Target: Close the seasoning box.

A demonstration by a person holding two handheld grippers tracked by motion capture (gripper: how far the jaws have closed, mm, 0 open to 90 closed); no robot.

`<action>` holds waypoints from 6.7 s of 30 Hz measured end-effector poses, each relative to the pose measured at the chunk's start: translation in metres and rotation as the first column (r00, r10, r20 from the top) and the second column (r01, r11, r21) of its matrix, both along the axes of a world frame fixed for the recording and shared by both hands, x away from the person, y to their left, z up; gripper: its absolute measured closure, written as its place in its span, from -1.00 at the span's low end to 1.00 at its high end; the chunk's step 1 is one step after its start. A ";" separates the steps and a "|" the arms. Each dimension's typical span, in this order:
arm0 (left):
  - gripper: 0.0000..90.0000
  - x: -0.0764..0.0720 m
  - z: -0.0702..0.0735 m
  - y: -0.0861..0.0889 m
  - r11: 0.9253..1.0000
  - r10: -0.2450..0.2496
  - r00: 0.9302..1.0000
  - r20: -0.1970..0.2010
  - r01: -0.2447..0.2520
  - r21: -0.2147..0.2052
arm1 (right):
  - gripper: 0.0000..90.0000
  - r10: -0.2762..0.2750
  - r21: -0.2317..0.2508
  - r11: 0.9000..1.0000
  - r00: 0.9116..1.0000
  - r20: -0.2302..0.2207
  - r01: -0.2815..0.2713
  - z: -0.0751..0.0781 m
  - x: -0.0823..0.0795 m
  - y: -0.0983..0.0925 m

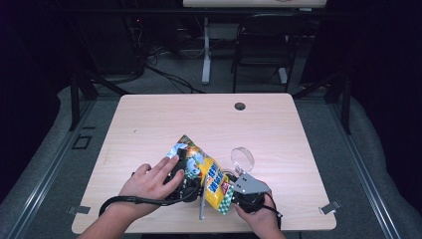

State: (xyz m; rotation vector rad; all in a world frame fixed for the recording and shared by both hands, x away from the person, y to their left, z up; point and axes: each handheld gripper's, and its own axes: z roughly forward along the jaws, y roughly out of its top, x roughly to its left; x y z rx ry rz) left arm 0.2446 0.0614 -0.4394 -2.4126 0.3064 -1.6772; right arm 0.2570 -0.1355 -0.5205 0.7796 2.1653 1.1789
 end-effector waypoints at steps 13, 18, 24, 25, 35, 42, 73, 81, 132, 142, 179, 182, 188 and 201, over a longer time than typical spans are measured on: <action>0.33 0.001 0.002 -0.003 1.000 -0.005 1.000 0.002 0.005 0.000 | 0.57 0.004 0.005 1.000 1.000 -0.002 -0.004 0.000 0.001 -0.001; 0.33 0.001 0.002 -0.003 1.000 -0.004 1.000 0.001 0.004 0.002 | 0.57 0.009 0.001 1.000 1.000 -0.006 -0.009 0.000 0.001 -0.001; 0.33 0.000 0.004 -0.003 1.000 0.000 1.000 0.001 0.000 0.012 | 0.57 0.012 0.004 1.000 1.000 -0.008 -0.012 0.000 0.001 -0.001; 0.33 0.000 0.004 -0.003 1.000 0.000 1.000 0.001 0.000 0.012 | 0.57 0.012 0.005 1.000 1.000 -0.009 -0.012 0.001 0.001 -0.001; 0.33 0.002 0.005 -0.004 1.000 0.000 1.000 -0.004 0.000 0.011 | 0.57 0.015 0.028 1.000 1.000 -0.026 -0.015 0.001 0.003 -0.002; 0.33 0.001 0.006 -0.005 1.000 -0.003 1.000 0.001 0.003 0.024 | 0.57 0.017 0.033 0.999 0.999 -0.036 -0.016 0.001 0.004 -0.002; 0.37 0.000 0.008 -0.008 0.999 -0.002 1.000 -0.004 0.003 0.050 | 0.57 0.023 0.030 0.999 0.999 -0.047 -0.021 -0.002 0.008 0.001; 0.37 0.000 0.008 -0.009 0.999 -0.007 1.000 -0.004 0.007 0.045 | 0.57 0.023 0.032 0.999 0.998 -0.050 -0.021 -0.002 0.008 0.000; 0.72 -0.008 0.014 -0.018 0.996 -0.059 0.998 -0.024 0.061 0.069 | 0.58 0.026 0.053 0.998 0.998 -0.056 -0.023 0.000 0.009 -0.002; 0.75 -0.010 0.015 -0.021 0.995 -0.065 0.998 -0.026 0.067 0.071 | 0.58 0.028 0.050 0.998 0.998 -0.059 -0.025 0.000 0.010 -0.003; 0.91 -0.016 0.019 -0.026 0.991 -0.104 0.994 -0.029 0.106 0.080 | 0.58 0.029 0.069 0.997 0.998 -0.052 -0.025 -0.001 0.010 -0.002; 0.92 -0.016 0.019 -0.025 0.991 -0.105 0.994 -0.034 0.107 0.080 | 0.58 0.030 0.069 0.997 0.998 -0.051 -0.026 -0.001 0.009 -0.002; 0.93 -0.017 0.019 -0.025 0.989 -0.114 0.993 -0.026 0.115 0.087 | 0.58 0.029 0.066 0.997 0.998 -0.049 -0.026 -0.001 0.009 -0.001; 0.93 -0.017 0.022 -0.028 0.990 -0.110 0.993 -0.036 0.113 0.084 | 0.58 0.030 0.075 0.997 0.998 -0.051 -0.026 -0.001 0.009 -0.002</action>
